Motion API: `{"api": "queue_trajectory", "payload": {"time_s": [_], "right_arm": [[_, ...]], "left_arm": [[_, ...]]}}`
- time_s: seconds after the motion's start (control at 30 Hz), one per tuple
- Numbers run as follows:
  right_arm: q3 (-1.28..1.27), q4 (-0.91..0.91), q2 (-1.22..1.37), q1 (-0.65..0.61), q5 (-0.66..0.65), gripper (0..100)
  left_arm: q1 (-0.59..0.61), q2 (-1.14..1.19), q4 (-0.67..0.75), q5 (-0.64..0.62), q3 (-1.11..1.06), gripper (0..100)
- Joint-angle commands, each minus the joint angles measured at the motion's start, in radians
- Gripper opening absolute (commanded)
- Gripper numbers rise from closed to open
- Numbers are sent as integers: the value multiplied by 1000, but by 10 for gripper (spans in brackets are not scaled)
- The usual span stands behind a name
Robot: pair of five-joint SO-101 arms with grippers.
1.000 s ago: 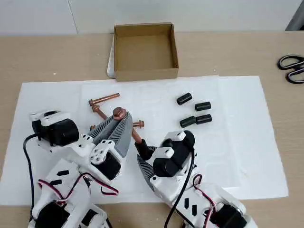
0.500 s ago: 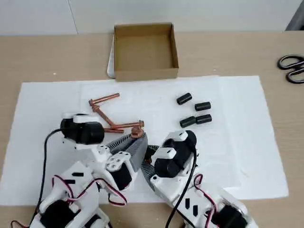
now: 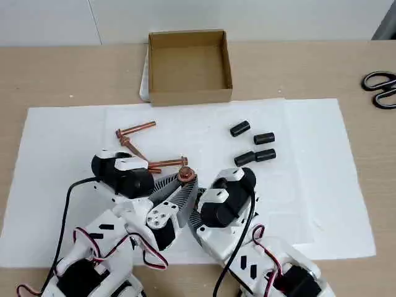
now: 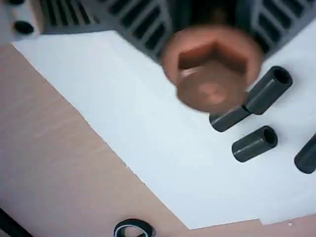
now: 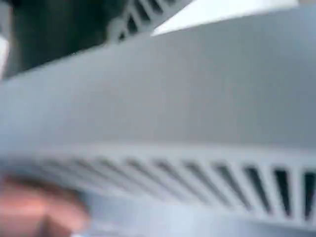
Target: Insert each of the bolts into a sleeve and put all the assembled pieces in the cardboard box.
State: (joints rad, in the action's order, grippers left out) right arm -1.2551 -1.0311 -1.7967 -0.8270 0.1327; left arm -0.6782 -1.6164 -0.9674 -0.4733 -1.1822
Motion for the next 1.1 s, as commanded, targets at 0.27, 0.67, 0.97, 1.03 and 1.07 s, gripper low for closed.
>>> {"api": "queue_trajectory", "payload": {"time_s": [0.27,0.67,0.97,1.03,1.07], "right_arm": [[52,28,-7,13,-14,4],[5,36,-12,13,-12,4],[0,30,-7,25,-8,4],[-12,36,-7,50,-8,4],[-17,36,-7,68,-8,4]], "left_arm": [[-28,8,3,54,-51,224],[186,9,123,316,-51,227],[187,72,121,152,120,227],[232,146,123,97,200,227],[259,195,123,71,249,227]]}}
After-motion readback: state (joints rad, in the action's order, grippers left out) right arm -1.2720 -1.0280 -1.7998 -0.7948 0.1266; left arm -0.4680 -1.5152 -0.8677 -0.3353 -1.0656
